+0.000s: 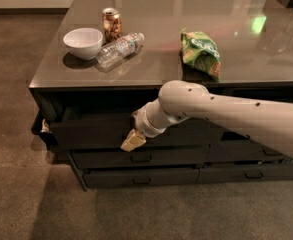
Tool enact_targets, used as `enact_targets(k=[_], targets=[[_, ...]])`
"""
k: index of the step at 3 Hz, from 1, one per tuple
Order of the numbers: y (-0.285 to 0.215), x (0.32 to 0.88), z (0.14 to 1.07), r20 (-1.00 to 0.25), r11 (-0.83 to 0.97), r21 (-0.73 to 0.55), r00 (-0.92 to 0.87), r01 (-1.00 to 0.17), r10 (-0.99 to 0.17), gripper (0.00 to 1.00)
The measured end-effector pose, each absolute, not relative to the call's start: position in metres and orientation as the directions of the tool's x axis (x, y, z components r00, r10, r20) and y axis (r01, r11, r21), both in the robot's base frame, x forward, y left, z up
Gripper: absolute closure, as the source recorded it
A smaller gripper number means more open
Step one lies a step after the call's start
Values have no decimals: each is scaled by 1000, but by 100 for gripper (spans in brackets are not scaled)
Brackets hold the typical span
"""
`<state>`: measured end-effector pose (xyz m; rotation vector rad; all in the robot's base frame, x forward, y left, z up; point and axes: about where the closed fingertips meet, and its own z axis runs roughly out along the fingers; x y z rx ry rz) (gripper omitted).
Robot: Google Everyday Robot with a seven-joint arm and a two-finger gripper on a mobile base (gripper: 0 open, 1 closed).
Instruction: Open top drawer
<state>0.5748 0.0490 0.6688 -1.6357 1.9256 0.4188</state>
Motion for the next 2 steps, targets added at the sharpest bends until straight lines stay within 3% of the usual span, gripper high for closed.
enact_targets(k=[2], targets=[[43, 573, 677, -606, 212, -124, -95, -969, -790, 46]])
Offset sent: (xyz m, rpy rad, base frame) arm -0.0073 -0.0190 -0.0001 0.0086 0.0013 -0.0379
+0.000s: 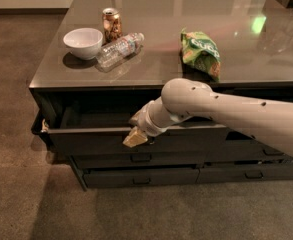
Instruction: Open top drawer
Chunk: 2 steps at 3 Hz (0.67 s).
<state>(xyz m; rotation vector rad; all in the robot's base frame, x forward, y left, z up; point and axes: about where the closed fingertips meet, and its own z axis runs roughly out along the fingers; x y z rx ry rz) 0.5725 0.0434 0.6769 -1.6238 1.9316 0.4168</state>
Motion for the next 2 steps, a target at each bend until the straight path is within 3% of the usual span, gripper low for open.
enact_targets(k=[2], targets=[[37, 568, 679, -607, 228, -127, -106, -965, -787, 46]])
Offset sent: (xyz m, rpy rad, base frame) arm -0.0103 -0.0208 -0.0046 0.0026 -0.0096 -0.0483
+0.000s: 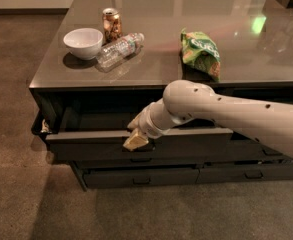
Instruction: Open top drawer
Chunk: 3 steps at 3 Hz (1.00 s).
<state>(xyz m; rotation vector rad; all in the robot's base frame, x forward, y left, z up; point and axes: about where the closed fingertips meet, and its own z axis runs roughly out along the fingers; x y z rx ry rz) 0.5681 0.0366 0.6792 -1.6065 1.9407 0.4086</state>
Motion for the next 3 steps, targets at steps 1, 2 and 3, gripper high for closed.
enact_targets(k=[1, 2, 3], targets=[[37, 568, 681, -607, 228, -127, -106, -965, -787, 46], [26, 562, 680, -612, 250, -136, -118, -959, -782, 47], [16, 556, 677, -614, 270, -137, -132, -953, -778, 47]])
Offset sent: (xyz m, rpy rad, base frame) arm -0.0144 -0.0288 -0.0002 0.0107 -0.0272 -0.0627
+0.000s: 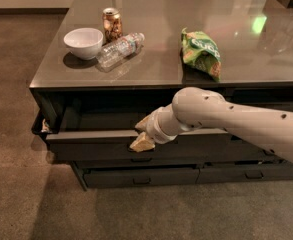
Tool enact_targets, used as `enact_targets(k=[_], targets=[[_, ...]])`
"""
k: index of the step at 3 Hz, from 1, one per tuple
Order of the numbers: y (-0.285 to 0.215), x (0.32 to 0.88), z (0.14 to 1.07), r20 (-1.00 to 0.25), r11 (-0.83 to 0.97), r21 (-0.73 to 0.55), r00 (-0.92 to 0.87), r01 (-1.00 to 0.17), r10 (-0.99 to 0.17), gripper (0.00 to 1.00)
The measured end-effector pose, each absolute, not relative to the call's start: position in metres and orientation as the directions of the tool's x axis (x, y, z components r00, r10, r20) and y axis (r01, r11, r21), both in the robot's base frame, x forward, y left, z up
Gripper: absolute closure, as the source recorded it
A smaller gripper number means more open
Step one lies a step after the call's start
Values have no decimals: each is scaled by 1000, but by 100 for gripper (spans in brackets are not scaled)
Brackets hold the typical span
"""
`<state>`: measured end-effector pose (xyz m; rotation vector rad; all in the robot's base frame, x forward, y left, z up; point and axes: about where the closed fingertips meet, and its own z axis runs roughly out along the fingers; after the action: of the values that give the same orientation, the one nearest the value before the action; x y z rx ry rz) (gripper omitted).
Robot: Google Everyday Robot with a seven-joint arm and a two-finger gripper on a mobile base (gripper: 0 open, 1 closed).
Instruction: Open top drawer
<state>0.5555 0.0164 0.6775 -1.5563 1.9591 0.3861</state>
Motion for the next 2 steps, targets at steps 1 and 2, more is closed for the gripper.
enact_targets(k=[1, 2], targets=[[10, 553, 679, -619, 284, -144, -137, -948, -773, 28], [7, 552, 685, -624, 293, -157, -135, -943, -769, 5]])
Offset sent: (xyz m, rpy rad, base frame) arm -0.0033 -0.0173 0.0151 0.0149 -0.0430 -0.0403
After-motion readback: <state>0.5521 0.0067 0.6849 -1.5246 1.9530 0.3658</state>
